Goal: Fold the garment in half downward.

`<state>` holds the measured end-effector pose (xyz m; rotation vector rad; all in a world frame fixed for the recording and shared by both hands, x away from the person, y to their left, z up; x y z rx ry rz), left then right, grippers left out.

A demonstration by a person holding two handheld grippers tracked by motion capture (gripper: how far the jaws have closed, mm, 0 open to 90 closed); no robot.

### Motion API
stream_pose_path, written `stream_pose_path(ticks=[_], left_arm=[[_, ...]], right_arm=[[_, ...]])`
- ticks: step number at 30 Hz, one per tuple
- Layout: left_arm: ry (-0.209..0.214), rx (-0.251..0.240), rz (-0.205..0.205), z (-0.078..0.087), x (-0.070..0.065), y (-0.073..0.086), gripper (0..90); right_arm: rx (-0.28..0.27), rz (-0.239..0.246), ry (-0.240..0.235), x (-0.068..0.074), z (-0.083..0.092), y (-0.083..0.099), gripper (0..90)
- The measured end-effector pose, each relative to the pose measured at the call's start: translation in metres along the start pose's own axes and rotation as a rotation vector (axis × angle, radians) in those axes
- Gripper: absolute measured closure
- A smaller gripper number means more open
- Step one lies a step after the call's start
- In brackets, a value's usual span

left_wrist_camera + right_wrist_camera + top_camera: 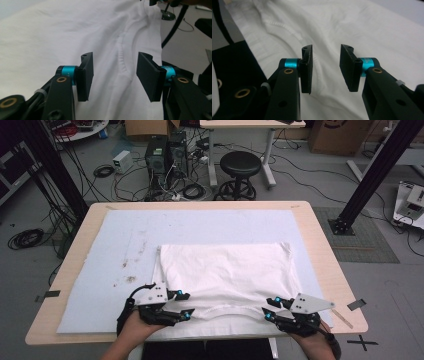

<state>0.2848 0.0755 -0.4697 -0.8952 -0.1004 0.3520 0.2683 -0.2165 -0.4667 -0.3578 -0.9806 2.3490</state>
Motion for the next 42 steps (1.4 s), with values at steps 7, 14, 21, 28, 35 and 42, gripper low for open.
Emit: stream_pose_path(ticks=[7, 14, 21, 28, 35, 42], left_arm=[[0.008, 0.16, -0.008, -0.026, -0.004, 0.015, 58.4], [0.021, 0.147, -0.04, -0.022, -0.008, 0.012, 81.3], [0.055, 0.079, -0.05, -0.001, -0.024, 0.008, 86.1], [0.091, 0.123, -0.039, -0.005, -0.034, 0.022, 83.0], [0.022, 0.029, 0.008, 0.012, -0.018, 0.01, 53.6], [-0.103, -0.077, 0.074, 0.058, 0.019, -0.004, 41.4]], right_arm=[[0.109, 0.002, -0.074, 0.0, -0.022, 0.019, 62.8], [0.153, -0.01, -0.134, 0.0, -0.027, 0.025, 80.1], [0.086, 0.028, -0.163, 0.01, -0.002, 0.015, 80.2], [0.12, 0.035, -0.188, 0.015, -0.005, 0.021, 79.1], [0.04, -0.013, -0.171, 0.004, 0.003, 0.01, 54.7], [-0.053, -0.07, -0.023, -0.028, 0.031, -0.005, 41.6]])
Point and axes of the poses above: each handheld gripper's, and its own axes: z roughly backward along the jaws, y roughly out of its underside, x roughly to its left, the point moved 8 cm from there along -z, roughly forward along the jaws, and after that the axes turned 12 degrees about x, right-handed, at the moved point
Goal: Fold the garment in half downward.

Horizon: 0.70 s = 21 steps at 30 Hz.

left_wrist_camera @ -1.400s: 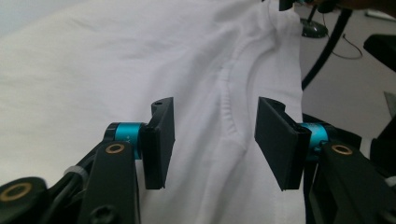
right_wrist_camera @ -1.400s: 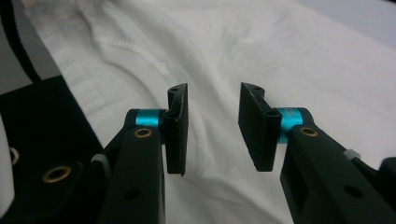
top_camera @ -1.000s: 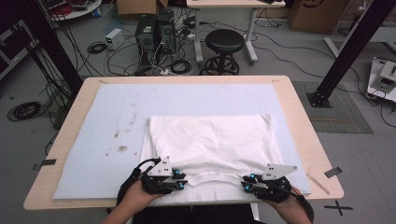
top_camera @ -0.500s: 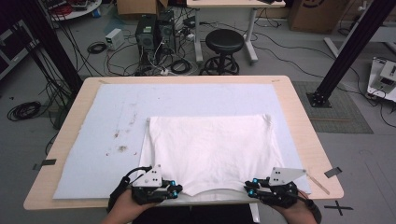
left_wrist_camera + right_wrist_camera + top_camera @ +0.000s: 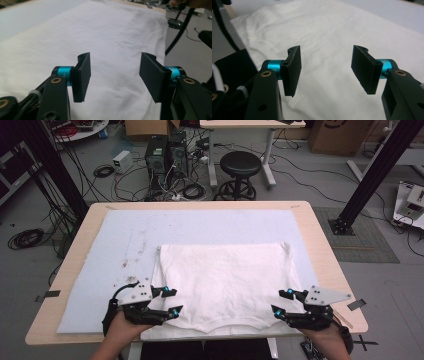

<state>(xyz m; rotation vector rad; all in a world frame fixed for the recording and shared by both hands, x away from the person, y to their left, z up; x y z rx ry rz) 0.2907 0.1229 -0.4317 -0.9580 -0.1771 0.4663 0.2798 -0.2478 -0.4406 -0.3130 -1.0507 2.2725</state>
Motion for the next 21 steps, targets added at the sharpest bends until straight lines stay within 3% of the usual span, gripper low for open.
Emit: stream_pose_path(ticks=[11, 17, 21], left_arm=[[-0.071, -0.071, 0.011, 0.025, 0.036, -0.034, 36.2], [-0.082, -0.083, 0.019, 0.027, 0.05, -0.058, 33.4], [-0.082, -0.083, 0.03, 0.026, 0.055, -0.062, 32.5]], right_arm=[[-0.044, -0.033, 0.107, -0.039, 0.021, -0.027, 38.3], [-0.067, -0.05, 0.125, -0.054, 0.018, -0.043, 36.7], [-0.077, -0.055, 0.134, -0.06, 0.013, -0.049, 35.6]])
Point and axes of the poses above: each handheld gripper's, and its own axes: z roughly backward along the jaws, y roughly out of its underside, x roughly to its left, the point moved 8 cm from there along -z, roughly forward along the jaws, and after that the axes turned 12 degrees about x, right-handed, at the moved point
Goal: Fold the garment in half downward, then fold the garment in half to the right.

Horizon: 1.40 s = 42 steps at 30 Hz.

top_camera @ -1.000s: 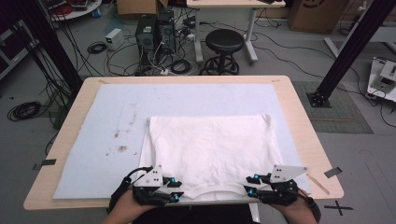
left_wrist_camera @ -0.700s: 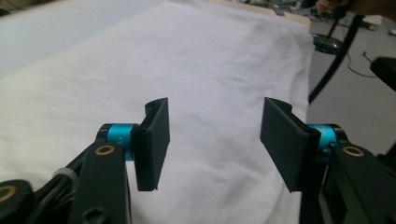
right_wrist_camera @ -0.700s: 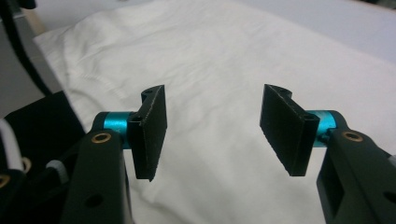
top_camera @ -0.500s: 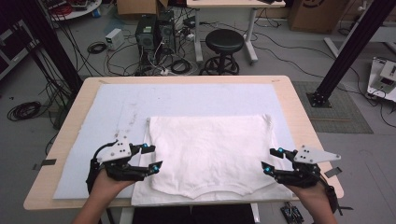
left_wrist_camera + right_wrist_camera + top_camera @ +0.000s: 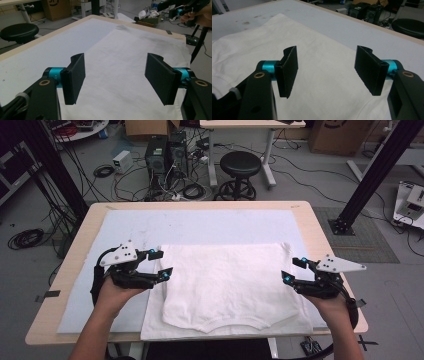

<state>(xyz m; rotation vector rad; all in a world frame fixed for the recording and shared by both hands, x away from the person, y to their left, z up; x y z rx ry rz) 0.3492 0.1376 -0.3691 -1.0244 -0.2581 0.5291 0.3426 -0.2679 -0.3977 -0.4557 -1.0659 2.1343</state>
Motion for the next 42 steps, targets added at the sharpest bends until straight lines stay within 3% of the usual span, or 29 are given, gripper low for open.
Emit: stream_pose_path(ticks=[5, 8, 11, 15, 25, 30, 35, 42], left_arm=[[-0.019, 0.014, 0.021, -0.003, 0.01, 0.007, 31.3], [-0.028, 0.037, 0.073, -0.012, 0.022, 0.026, 29.0], [-0.02, 0.07, 0.097, -0.017, 0.028, 0.04, 27.4], [-0.03, 0.075, 0.129, -0.014, 0.036, 0.049, 26.3], [-0.051, 0.048, 0.122, -0.006, 0.036, 0.047, 26.2], [-0.064, 0.075, 0.095, -0.009, 0.032, 0.052, 26.3], [-0.065, 0.08, 0.116, -0.009, 0.032, 0.059, 26.2], [-0.059, 0.088, 0.11, -0.013, 0.03, 0.06, 26.3]], right_arm=[[0.022, 0.003, 0.016, -0.005, -0.017, -0.006, 32.4], [0.046, 0.001, 0.013, -0.004, -0.034, -0.005, 29.7], [0.061, 0.015, 0.016, -0.003, -0.039, -0.001, 28.4], [0.063, 0.0, 0.025, -0.008, -0.035, 0.004, 26.8], [0.045, -0.021, 0.039, -0.013, -0.025, 0.005, 26.0], [0.049, -0.029, 0.046, -0.015, -0.027, 0.006, 26.0], [0.06, -0.037, 0.063, -0.02, -0.03, 0.007, 25.7], [0.14, -0.081, 0.135, -0.047, -0.045, 0.018, 25.5]])
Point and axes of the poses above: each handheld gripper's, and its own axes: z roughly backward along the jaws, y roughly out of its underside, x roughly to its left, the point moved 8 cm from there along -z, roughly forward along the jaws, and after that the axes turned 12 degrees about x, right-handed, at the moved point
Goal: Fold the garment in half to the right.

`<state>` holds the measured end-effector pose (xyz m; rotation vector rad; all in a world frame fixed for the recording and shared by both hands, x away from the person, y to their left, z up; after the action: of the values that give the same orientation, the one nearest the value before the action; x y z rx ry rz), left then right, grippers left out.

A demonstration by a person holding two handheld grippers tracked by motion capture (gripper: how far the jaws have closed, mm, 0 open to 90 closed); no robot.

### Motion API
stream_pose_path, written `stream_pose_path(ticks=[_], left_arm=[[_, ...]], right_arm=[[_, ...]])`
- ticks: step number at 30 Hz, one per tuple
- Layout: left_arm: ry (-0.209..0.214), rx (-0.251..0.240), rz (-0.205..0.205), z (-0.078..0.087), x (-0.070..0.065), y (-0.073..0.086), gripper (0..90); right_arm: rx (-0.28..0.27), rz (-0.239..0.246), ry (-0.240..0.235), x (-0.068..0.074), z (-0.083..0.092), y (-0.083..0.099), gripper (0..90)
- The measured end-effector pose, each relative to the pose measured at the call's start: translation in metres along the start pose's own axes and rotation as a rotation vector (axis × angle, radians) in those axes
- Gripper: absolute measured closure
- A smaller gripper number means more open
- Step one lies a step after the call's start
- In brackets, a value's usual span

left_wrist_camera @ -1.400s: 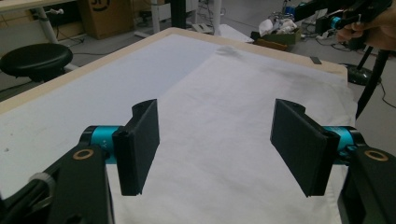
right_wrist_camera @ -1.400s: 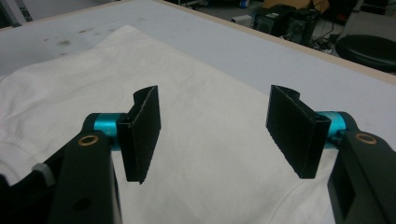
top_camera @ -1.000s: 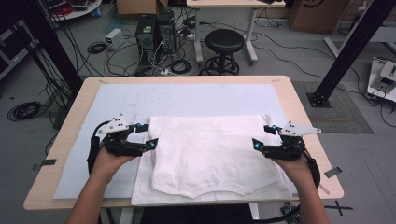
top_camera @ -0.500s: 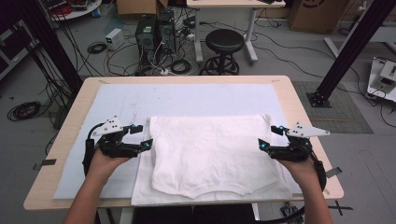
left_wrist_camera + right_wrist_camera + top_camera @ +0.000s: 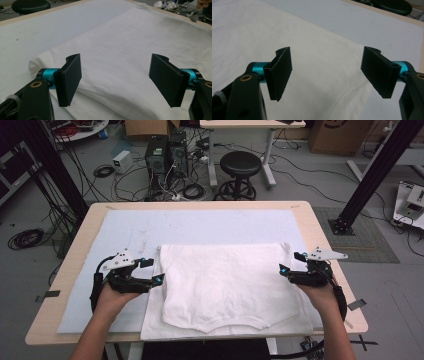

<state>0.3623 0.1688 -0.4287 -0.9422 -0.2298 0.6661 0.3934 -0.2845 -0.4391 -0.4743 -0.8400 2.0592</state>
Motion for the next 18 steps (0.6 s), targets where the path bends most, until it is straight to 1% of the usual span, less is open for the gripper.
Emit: stream_pose_path(ticks=[3, 4, 5, 6, 8, 9, 10, 11, 12, 13, 14, 15, 16, 18], left_arm=[[0.003, -0.002, 0.004, -0.001, 0.002, 0.001, 26.2], [0.003, -0.002, 0.004, -0.001, 0.002, 0.001, 26.2], [0.0, 0.002, 0.007, -0.001, 0.003, 0.002, 26.2], [-0.001, 0.005, 0.006, -0.001, 0.003, 0.002, 26.2], [-0.001, 0.005, 0.013, -0.001, 0.004, 0.004, 26.3], [-0.001, 0.005, 0.013, -0.001, 0.004, 0.004, 26.2], [-0.003, 0.006, 0.015, 0.0, 0.005, 0.005, 26.2], [-0.003, 0.006, 0.015, 0.0, 0.005, 0.005, 26.2], [-0.006, 0.007, 0.014, 0.0, 0.005, 0.005, 26.3], [-0.006, 0.007, 0.014, 0.0, 0.005, 0.005, 26.2], [-0.003, 0.003, 0.015, 0.0, 0.004, 0.005, 26.3], [-0.003, 0.003, 0.015, 0.0, 0.004, 0.005, 26.3], [-0.003, 0.003, 0.013, 0.0, 0.004, 0.005, 26.3], [-0.001, 0.004, 0.012, -0.001, 0.004, 0.004, 26.2]], right_arm=[[0.041, -0.017, 0.026, -0.012, -0.009, 0.0, 25.5], [0.041, -0.017, 0.026, -0.012, -0.009, 0.0, 25.5], [0.053, -0.025, 0.033, -0.016, -0.012, -0.001, 25.6], [0.074, -0.038, 0.046, -0.023, -0.019, -0.002, 25.5], [0.099, -0.05, 0.054, -0.03, -0.027, -0.003, 24.4], [0.099, -0.05, 0.054, -0.03, -0.027, -0.003, 24.4], [0.13, -0.05, 0.058, -0.038, -0.042, -0.004, 24.5], [0.13, -0.05, 0.058, -0.038, -0.042, -0.004, 24.5], [0.152, -0.058, 0.052, -0.042, -0.051, -0.004, 23.8], [0.152, -0.058, 0.052, -0.042, -0.051, -0.004, 23.8], [0.171, -0.071, 0.053, -0.045, -0.058, -0.005, 22.8], [0.171, -0.071, 0.053, -0.045, -0.058, -0.005, 22.8], [0.185, -0.088, 0.059, -0.05, -0.064, -0.005, 22.2], [0.188, -0.09, 0.063, -0.052, -0.066, -0.006, 22.1]])
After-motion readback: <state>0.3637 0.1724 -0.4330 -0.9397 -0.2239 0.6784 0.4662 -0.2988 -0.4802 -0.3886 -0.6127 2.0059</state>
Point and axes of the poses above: each handheld gripper's, and its own axes: z roughly backward along the jaws, y roughly out of its underside, x roughly to its left, the point moved 8 cm from there along -z, roughly forward along the jaws, and after that the axes turned 12 degrees about x, right-handed, at the moved point
